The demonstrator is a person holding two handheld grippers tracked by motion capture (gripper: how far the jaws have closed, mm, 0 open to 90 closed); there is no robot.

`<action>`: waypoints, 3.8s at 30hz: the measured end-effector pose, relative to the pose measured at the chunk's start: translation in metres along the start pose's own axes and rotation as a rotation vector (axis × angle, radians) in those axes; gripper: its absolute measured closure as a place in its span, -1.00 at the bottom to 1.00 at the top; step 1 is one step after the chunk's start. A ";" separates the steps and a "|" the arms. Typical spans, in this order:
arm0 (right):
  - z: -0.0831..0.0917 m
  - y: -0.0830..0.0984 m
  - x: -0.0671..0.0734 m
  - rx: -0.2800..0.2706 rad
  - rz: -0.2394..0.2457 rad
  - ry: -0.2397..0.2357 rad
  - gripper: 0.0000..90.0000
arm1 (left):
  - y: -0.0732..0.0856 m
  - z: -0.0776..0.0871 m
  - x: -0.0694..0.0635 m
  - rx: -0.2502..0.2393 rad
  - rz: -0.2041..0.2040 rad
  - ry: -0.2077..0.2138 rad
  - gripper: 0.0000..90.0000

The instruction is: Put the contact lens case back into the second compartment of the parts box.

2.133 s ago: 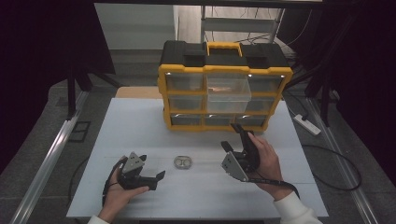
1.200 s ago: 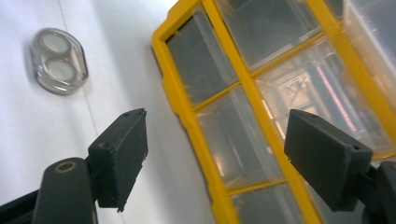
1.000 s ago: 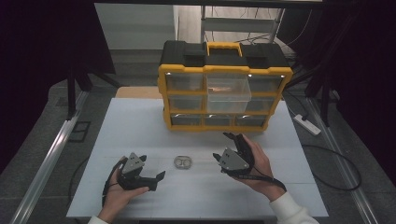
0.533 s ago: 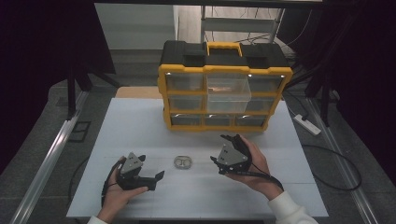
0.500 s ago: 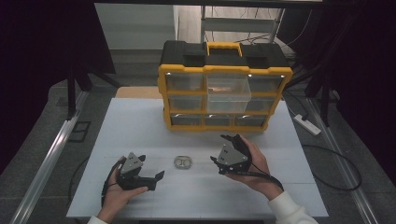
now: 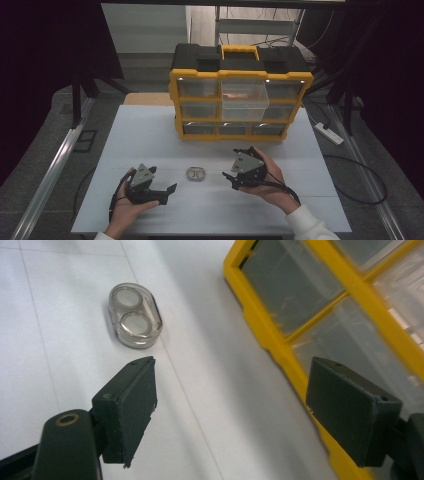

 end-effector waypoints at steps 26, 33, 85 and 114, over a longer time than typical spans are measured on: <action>-0.016 0.003 0.013 0.013 -0.163 -0.129 -0.57 | 0.001 0.002 0.001 0.002 0.002 -0.011 -0.88; -0.019 0.000 0.016 0.011 -0.173 -0.152 -0.58 | 0.001 0.003 0.002 0.000 0.004 -0.014 -0.88; -0.086 -0.011 0.041 0.121 -0.167 -0.331 -0.66 | 0.000 0.004 0.001 -0.002 0.001 -0.013 -0.88; -0.121 0.003 0.051 0.219 -0.182 -0.433 -0.70 | 0.001 0.003 0.001 0.002 0.001 -0.009 -0.88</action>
Point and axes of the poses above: each handheld gripper's, and its own axes: z roughly backward along the jaws, y roughly out of its underside, x roughly to its left, the point moved 8 cm from there along -z, roughly forward along the jaws, and after that the axes turned 12 degrees about -x, right-handed, at the moved point
